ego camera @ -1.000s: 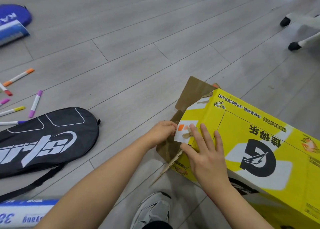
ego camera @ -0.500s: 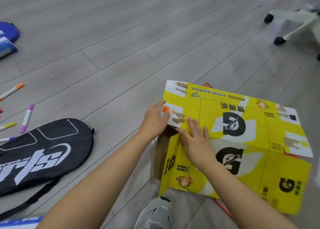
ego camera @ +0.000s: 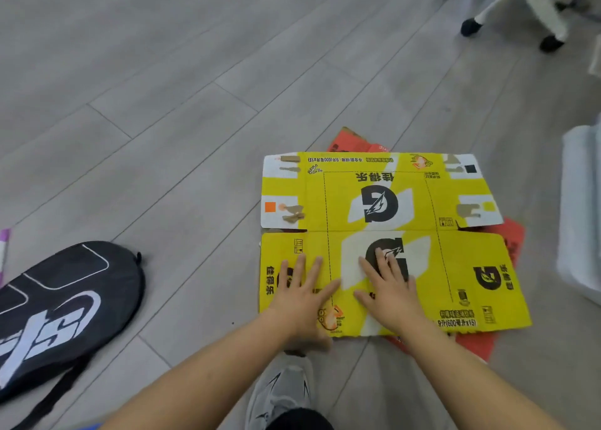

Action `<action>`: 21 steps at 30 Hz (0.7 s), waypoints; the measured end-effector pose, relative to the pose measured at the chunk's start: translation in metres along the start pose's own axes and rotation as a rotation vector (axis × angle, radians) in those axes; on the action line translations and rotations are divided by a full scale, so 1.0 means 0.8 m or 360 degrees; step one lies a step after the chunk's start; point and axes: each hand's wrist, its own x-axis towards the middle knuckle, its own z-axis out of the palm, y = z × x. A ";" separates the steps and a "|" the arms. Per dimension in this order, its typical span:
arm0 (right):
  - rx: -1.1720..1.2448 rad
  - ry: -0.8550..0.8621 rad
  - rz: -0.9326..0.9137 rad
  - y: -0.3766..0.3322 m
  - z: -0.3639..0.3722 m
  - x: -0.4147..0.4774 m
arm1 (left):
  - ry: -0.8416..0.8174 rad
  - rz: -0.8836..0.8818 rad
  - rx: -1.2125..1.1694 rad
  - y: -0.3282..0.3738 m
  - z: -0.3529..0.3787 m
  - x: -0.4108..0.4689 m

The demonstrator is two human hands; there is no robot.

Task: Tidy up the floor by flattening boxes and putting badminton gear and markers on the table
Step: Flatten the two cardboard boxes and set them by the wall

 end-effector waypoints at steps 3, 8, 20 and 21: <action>0.0024 -0.0094 0.0108 0.022 0.022 -0.026 | -0.0056 0.0052 0.0143 0.004 0.023 -0.003; -0.0041 -0.0114 0.0012 0.028 0.020 -0.049 | -0.0163 0.0216 0.0308 -0.023 -0.007 0.015; -0.0101 0.0051 0.0055 -0.001 0.040 -0.073 | -0.0332 0.0519 0.0629 -0.119 -0.104 0.071; -0.0103 0.0071 0.0086 -0.003 0.037 -0.072 | -0.0313 0.0520 0.0614 -0.119 -0.102 0.073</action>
